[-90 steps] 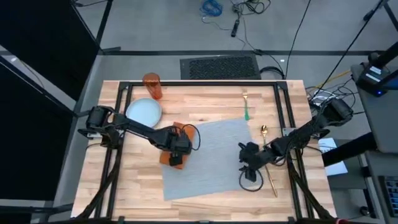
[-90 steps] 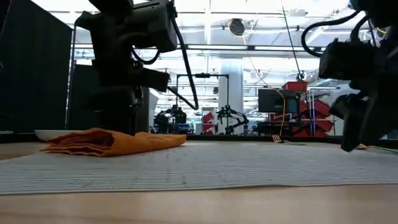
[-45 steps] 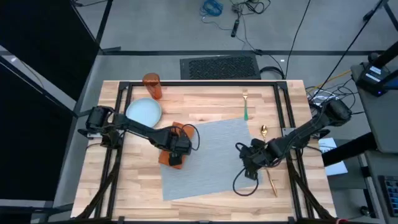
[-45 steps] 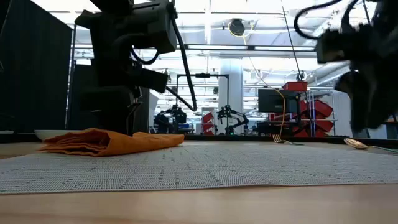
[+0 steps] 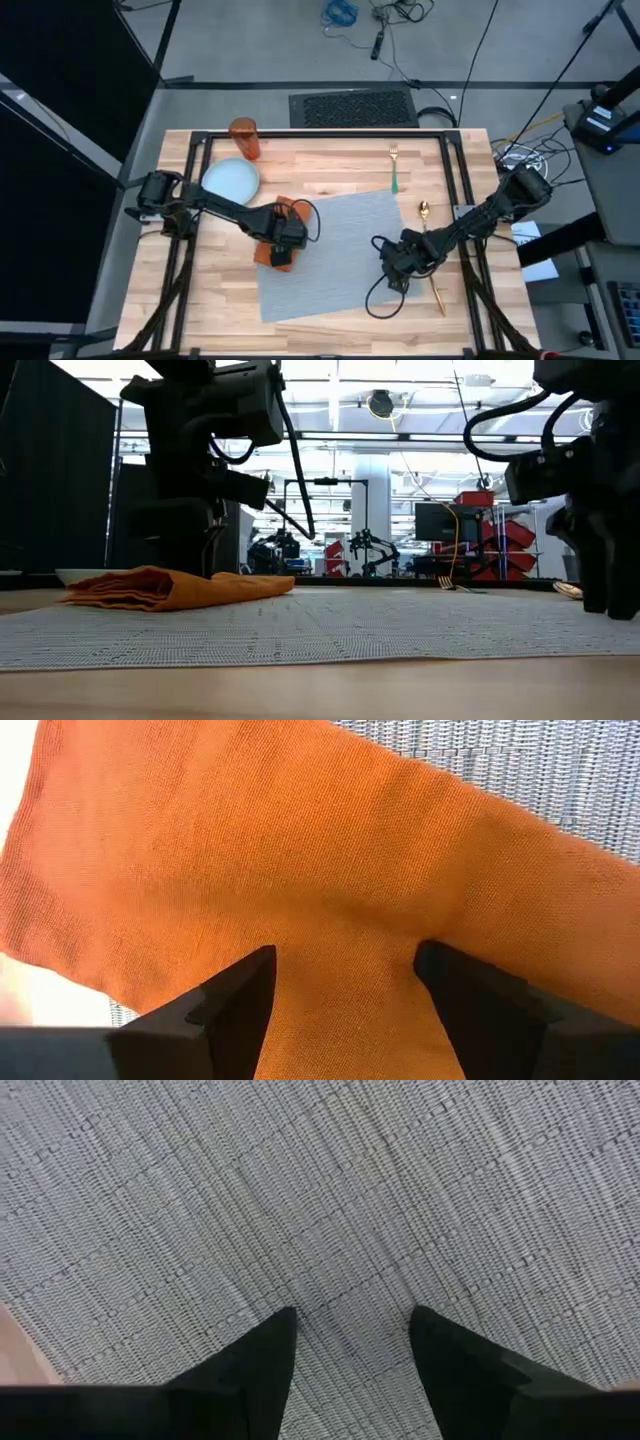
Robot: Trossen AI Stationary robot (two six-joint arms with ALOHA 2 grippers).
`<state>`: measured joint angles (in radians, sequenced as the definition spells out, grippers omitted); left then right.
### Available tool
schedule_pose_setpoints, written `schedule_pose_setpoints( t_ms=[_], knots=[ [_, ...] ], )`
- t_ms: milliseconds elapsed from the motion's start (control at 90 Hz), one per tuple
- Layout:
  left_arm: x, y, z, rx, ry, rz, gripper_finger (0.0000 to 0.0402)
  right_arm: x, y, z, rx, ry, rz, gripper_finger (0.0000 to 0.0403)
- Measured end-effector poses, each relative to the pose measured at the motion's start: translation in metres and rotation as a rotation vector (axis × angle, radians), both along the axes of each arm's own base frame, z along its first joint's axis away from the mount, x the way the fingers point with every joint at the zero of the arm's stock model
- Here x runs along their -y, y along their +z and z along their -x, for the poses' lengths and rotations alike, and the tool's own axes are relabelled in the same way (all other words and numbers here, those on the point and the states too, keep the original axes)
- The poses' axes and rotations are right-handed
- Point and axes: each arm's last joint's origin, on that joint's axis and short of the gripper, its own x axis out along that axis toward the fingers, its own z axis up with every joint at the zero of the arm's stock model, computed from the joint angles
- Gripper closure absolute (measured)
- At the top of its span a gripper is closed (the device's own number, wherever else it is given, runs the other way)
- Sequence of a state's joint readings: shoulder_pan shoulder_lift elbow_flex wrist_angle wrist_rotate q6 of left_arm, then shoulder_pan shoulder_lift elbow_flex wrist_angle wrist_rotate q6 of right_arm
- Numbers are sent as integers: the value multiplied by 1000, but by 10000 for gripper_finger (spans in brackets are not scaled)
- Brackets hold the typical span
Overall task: Set table place
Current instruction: Adjust the placemat
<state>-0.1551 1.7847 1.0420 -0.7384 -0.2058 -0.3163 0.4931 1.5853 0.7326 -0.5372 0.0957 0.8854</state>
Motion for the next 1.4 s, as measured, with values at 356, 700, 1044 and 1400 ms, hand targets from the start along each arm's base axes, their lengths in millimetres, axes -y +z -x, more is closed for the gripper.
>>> schedule_pose_setpoints(
  t_ms=[356,700,1044,1400],
  knots=[
    [-13,0,-3,10,4,-34,159,-26,5,0,125,-44,-116,244],
    [-18,1,-5,26,19,-40,159,-46,4,13,127,-107,-139,244],
    [-12,15,-7,-19,7,-82,159,-48,19,14,31,-53,-62,244],
    [8,53,-24,52,-39,-107,159,-51,36,6,87,-29,23,244]
  ],
)
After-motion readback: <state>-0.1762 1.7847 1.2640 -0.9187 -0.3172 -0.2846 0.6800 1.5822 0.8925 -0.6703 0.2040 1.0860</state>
